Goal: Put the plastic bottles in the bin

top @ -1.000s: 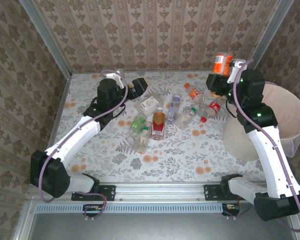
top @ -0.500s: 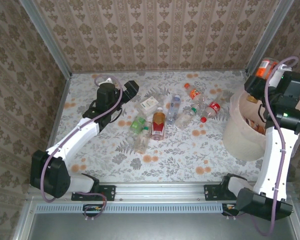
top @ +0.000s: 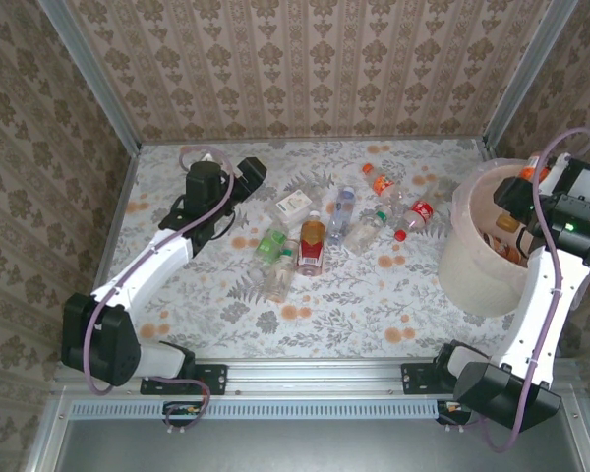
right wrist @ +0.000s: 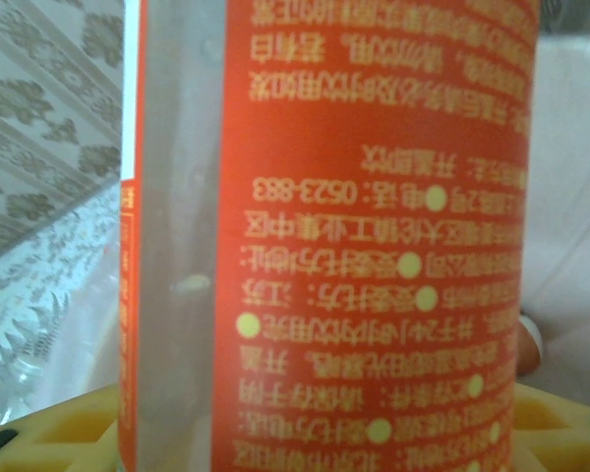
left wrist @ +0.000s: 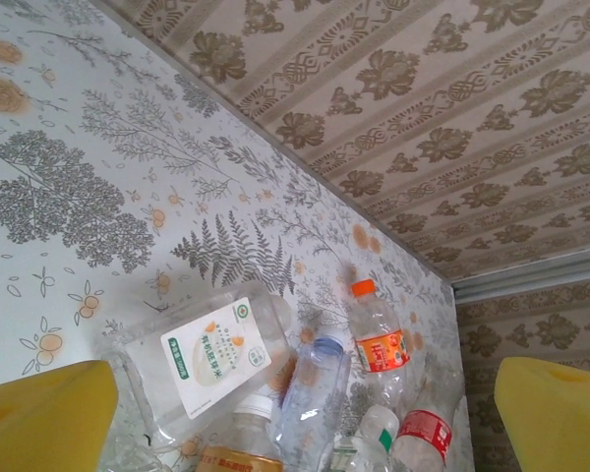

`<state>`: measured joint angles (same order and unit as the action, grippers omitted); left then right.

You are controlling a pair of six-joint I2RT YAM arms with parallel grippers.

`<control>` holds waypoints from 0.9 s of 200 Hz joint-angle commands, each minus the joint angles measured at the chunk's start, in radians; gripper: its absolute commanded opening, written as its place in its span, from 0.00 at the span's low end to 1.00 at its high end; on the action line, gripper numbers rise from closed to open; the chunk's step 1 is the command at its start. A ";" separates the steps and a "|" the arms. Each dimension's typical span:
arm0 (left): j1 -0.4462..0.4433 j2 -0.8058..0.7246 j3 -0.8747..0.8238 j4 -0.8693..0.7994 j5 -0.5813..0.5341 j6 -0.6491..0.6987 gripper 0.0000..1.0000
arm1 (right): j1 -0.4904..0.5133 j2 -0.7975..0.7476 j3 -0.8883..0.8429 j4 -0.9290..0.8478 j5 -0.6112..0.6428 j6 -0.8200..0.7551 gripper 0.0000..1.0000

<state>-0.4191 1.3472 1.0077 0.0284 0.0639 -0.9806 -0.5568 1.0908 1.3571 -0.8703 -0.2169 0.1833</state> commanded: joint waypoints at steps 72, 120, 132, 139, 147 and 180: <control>0.012 -0.030 0.026 -0.190 -0.076 0.062 1.00 | -0.006 -0.025 -0.119 0.051 -0.098 0.019 0.52; 0.025 -0.090 -0.028 -0.204 -0.146 0.068 1.00 | -0.006 -0.029 -0.121 0.068 -0.111 0.042 0.61; 0.026 -0.096 -0.025 -0.229 -0.171 0.064 1.00 | -0.006 -0.032 -0.119 0.069 -0.116 0.045 0.63; 0.026 -0.096 -0.018 -0.256 -0.192 0.058 1.00 | -0.006 -0.034 -0.119 0.071 -0.117 0.047 0.64; 0.026 -0.097 -0.012 -0.286 -0.215 0.053 1.00 | -0.006 -0.036 -0.119 0.074 -0.123 0.048 0.66; 0.026 -0.096 -0.009 -0.316 -0.237 0.053 1.00 | -0.006 -0.057 -0.125 0.094 -0.137 0.047 0.76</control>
<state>-0.3973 1.2648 0.9924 -0.2272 -0.1200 -0.9417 -0.5583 1.0706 1.2430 -0.8101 -0.3183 0.2188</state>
